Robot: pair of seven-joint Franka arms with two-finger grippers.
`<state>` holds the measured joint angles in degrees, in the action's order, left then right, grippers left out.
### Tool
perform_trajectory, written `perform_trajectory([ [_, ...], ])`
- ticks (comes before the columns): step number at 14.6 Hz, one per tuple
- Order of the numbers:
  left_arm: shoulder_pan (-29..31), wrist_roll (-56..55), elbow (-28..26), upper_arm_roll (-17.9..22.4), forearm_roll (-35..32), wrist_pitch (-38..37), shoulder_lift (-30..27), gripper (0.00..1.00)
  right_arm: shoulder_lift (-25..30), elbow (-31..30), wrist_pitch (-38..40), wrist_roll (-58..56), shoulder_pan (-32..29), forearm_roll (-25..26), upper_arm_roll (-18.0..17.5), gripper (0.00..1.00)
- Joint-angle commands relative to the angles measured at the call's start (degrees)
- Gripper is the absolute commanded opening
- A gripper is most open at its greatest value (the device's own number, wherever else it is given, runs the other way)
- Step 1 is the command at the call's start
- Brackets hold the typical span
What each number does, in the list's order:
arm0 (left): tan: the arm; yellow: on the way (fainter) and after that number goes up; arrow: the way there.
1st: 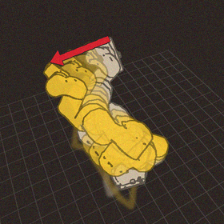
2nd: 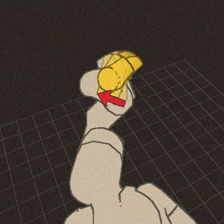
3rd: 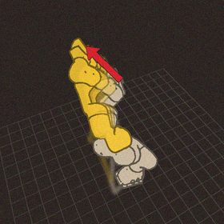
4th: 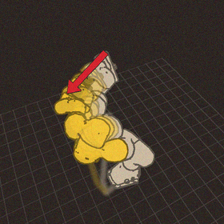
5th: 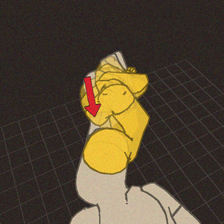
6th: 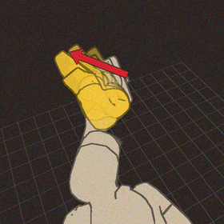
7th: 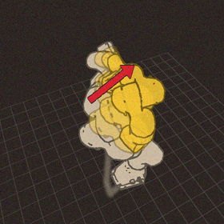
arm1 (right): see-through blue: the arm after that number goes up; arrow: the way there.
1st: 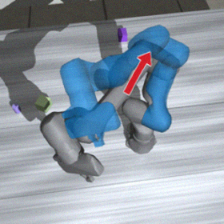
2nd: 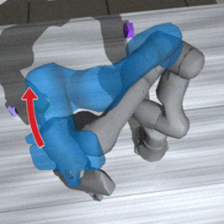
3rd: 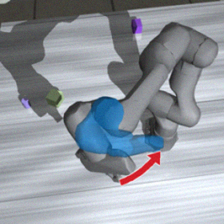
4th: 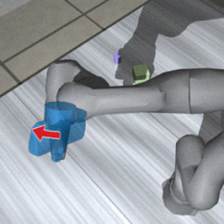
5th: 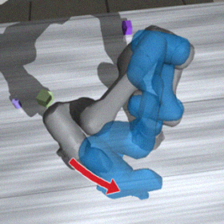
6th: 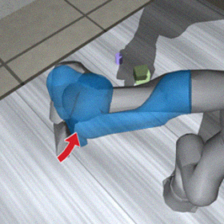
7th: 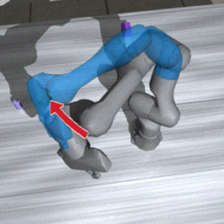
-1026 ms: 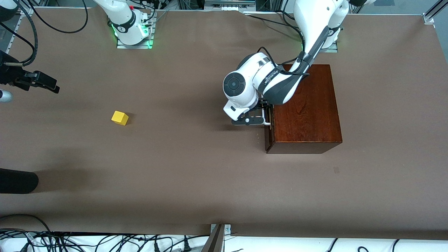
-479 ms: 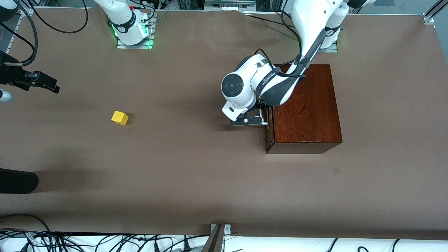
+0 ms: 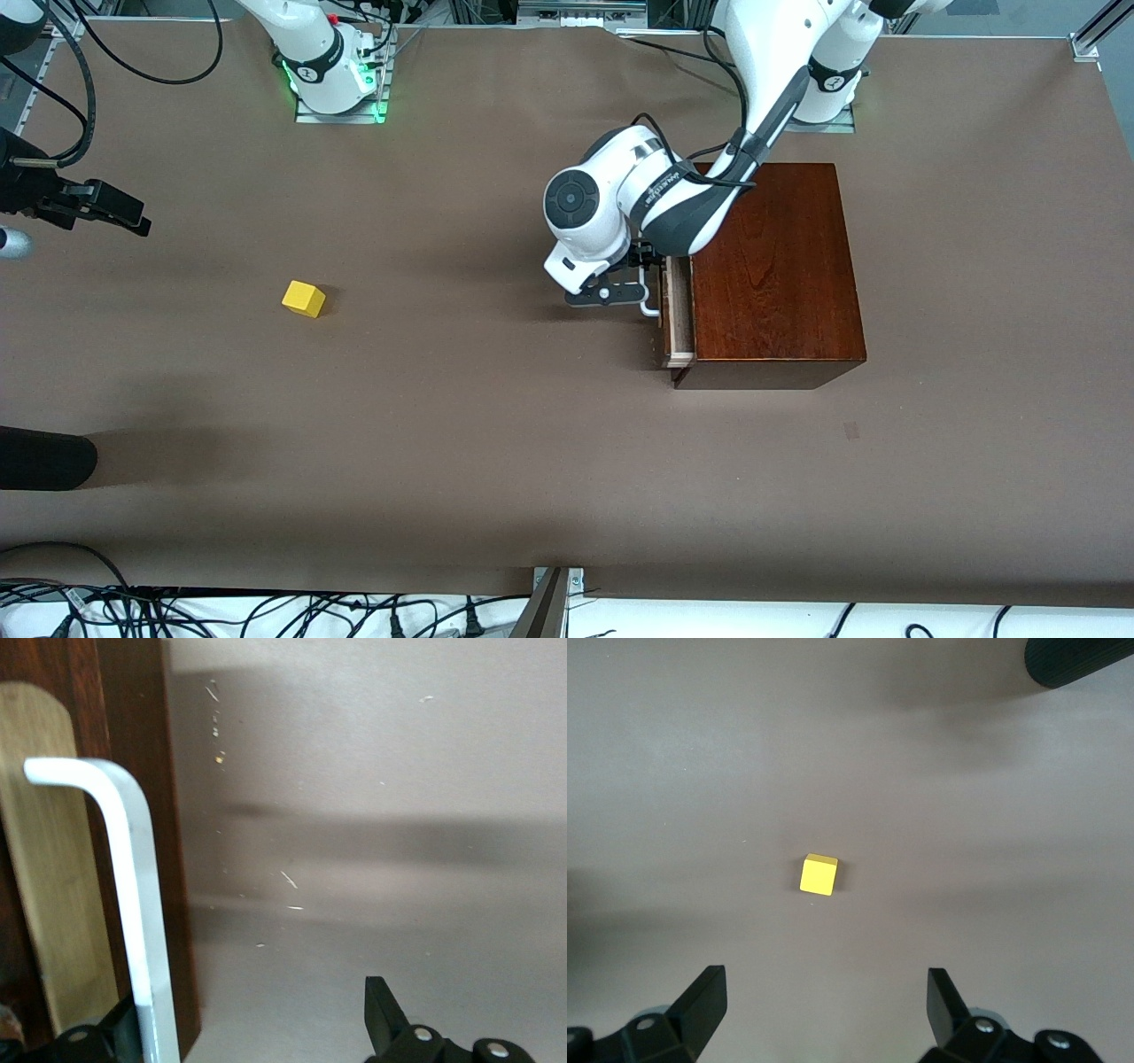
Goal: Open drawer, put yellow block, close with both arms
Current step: 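Pull the drawer open by its handle with the left gripper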
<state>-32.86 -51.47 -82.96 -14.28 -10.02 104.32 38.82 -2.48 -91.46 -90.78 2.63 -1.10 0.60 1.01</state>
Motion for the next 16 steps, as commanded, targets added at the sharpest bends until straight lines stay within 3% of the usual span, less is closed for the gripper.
perform_trajectory([
  [1,-2.2,-2.9,2.2,-0.1,1.6,1.8,1.7,1.00,0.1,0.2,-0.1,0.7,-0.7,0.6,-0.9,1.00],
  [16,-9.6,-11.0,10.7,-0.1,3.7,3.3,6.9,1.00,0.1,0.2,-0.1,0.7,-0.8,0.6,-0.8,1.00],
])
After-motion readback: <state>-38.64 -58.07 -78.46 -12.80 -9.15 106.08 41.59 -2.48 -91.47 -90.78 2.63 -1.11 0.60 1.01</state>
